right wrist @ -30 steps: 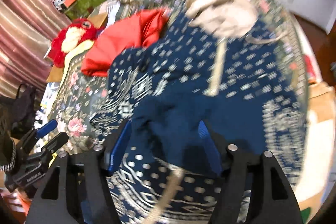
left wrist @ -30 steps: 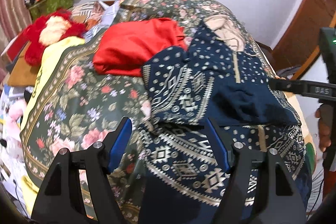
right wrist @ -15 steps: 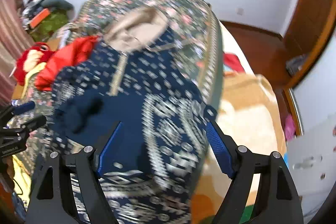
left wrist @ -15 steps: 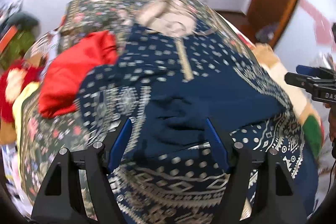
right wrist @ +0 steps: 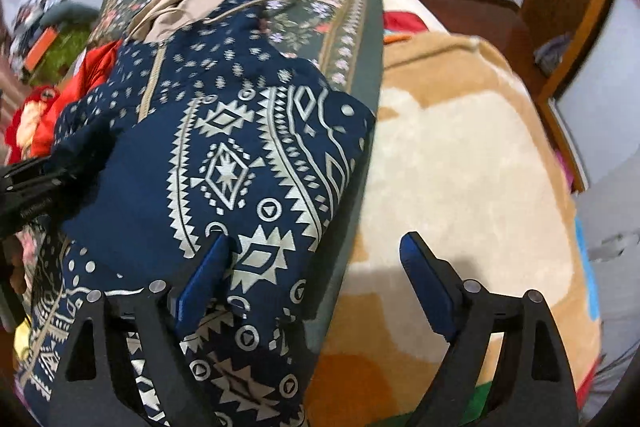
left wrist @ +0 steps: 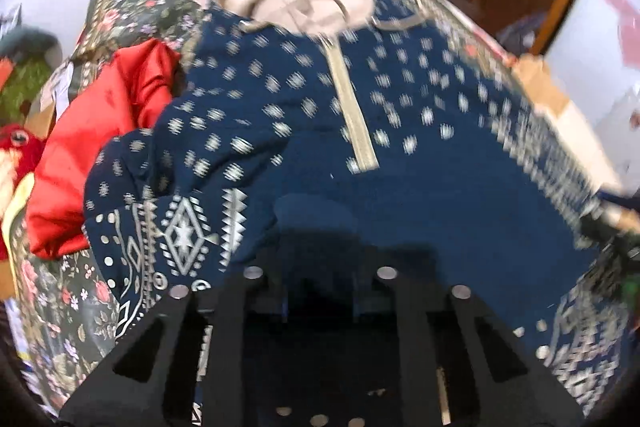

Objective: Fold large clothes

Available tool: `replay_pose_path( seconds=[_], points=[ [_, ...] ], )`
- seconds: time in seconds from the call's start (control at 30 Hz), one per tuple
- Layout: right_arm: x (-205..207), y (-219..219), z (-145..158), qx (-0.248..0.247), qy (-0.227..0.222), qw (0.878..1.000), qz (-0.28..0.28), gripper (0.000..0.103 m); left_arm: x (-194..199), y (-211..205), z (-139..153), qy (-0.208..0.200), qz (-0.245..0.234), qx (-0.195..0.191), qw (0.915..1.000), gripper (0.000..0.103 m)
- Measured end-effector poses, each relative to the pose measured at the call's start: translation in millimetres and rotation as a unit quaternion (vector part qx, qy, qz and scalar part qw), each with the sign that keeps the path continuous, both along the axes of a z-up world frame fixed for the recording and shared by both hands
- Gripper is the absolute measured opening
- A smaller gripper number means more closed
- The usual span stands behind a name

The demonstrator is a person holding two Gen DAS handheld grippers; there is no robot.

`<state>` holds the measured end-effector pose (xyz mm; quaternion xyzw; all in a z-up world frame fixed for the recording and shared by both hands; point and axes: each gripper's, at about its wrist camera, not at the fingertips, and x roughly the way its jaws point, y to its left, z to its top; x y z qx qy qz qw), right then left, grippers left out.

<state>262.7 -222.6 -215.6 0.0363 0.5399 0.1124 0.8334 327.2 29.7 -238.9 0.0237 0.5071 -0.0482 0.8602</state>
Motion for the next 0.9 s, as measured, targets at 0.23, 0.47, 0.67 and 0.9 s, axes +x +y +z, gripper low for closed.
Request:
replay_pose_path(
  seconds=[0.23,0.47,0.67,0.9],
  points=[
    [0.5,-3.6,3.5,0.002,-0.001,1.0,-0.011,0.086,-20.7,64.7,62.5,-0.067,0.056,-0.095,0.9916,0.014],
    [-1.7,8.5,5.5,-0.034,-0.02,0.999,0.005,0.086,-39.6,108.6,68.2,-0.06,0.113,-0.112,0.9854,0.02],
    [-1.1,6.3,2.8,-0.028,-0.014,1.0,0.004,0.086,-51.6,148.4,57.6,-0.038,0.153,-0.153,0.9755,0.02],
    [-1.1,9.2,1.6,-0.026,-0.012,1.0,0.006,0.086,-61.8,168.1,60.2,-0.02,0.158,-0.217,0.9631,0.02]
  ],
)
